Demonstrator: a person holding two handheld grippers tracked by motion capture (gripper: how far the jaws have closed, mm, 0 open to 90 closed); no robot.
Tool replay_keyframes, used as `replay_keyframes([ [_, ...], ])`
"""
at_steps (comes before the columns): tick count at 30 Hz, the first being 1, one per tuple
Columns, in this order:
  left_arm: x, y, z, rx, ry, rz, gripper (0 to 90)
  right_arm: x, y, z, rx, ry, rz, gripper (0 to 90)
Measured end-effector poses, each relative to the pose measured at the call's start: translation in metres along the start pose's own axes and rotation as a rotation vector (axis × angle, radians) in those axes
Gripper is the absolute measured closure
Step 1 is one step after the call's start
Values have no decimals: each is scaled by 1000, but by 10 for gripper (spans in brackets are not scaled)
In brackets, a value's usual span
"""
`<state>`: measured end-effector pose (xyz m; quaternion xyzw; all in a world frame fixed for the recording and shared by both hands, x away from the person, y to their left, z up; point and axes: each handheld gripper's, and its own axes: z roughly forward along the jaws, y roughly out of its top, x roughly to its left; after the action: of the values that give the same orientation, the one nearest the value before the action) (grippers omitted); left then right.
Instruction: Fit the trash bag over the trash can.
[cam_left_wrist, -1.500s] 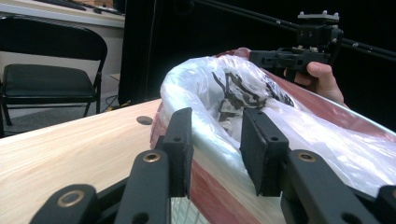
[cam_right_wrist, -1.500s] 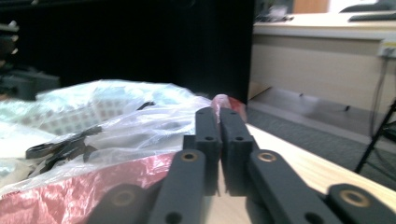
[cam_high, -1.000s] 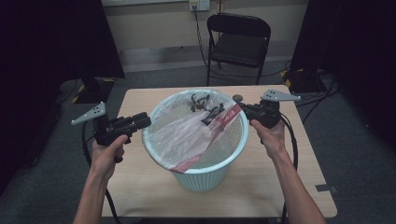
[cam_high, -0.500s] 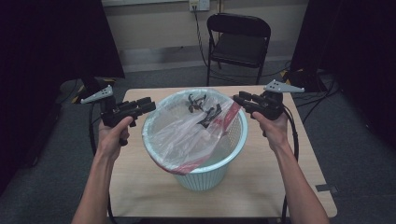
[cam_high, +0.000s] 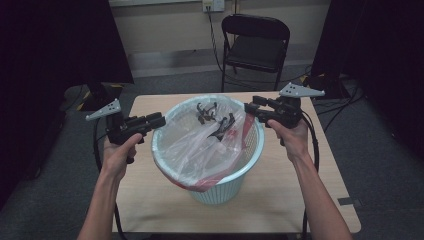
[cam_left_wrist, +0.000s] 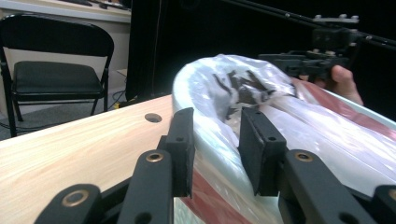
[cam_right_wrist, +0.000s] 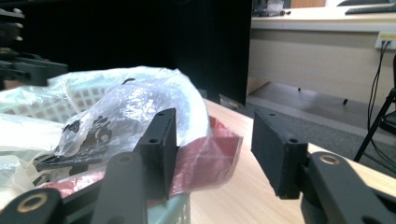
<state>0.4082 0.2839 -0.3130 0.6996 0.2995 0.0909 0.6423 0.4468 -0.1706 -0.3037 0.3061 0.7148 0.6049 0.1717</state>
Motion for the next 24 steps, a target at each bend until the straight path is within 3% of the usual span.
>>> replay_keyframes([
  [4, -9, -4, -11, 0, -8, 8, 656, 0, -1, 4, 7, 30, 19, 471],
  [7, -11, -4, -15, 5, -22, 3, 654, -1, -1, 3, 3, 40, 59, 488],
  [11, -5, -1, -11, -12, -23, -10, 621, 2, 1, -1, -49, 16, 15, 484],
  [12, -2, 1, -9, -22, -19, -11, 609, 2, 3, -2, -43, 16, 20, 483],
  [15, 5, 7, 1, -30, -14, -26, 597, 2, 7, 1, 43, -19, 46, 380],
  [18, 12, 7, 15, -5, 16, -37, 607, 2, 8, 4, 61, -20, 51, 369],
  [21, 15, 4, 18, -17, 6, -58, 611, 3, 9, 7, 74, -7, 47, 391],
  [24, 15, 1, 17, -32, -17, -59, 646, 3, 10, 9, 109, -1, 38, 510],
])
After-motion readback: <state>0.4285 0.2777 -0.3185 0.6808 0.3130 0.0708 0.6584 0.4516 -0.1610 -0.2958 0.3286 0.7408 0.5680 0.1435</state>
